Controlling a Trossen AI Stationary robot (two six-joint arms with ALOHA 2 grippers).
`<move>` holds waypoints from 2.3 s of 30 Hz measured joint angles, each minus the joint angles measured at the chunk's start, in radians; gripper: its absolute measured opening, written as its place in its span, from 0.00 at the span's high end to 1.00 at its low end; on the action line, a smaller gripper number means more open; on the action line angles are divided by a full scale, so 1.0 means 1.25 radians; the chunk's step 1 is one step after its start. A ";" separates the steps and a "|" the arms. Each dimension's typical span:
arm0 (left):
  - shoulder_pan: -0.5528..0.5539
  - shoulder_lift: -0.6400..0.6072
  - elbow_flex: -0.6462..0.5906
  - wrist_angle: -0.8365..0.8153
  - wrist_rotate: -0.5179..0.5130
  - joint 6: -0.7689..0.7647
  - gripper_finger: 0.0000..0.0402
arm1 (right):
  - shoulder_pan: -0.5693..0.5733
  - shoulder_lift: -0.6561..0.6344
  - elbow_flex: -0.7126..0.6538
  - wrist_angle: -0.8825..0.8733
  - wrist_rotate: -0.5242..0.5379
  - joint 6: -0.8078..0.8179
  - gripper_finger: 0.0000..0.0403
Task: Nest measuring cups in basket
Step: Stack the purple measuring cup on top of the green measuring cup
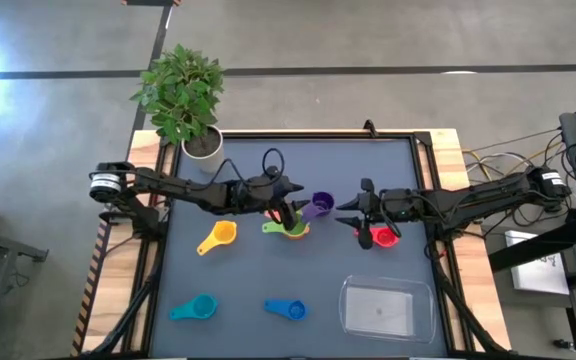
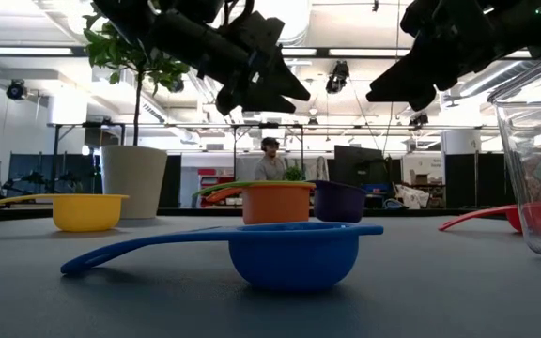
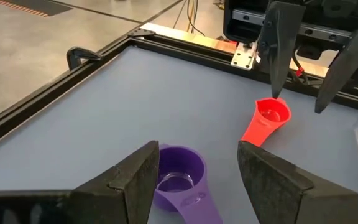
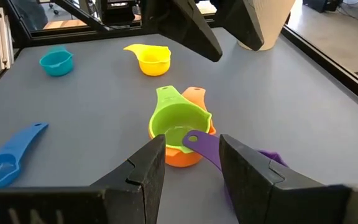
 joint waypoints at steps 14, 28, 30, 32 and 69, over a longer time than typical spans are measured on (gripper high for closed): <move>-0.002 0.031 0.017 -0.010 -0.049 -0.065 0.45 | 0.000 -0.001 0.000 0.007 0.002 -0.020 0.65; -0.011 0.236 0.342 -0.439 -0.038 -0.064 0.43 | -0.001 -0.008 0.000 -0.039 0.011 -0.038 0.65; -0.011 0.253 0.378 -0.502 -0.027 -0.077 0.43 | 0.000 -0.013 0.000 -0.041 0.011 -0.034 0.65; -0.011 0.261 0.404 -0.541 -0.026 -0.089 0.43 | 0.000 -0.020 0.000 -0.054 0.011 -0.034 0.65; -0.013 0.264 0.412 -0.531 -0.019 -0.098 0.16 | -0.001 -0.031 -0.002 -0.068 0.011 -0.033 0.65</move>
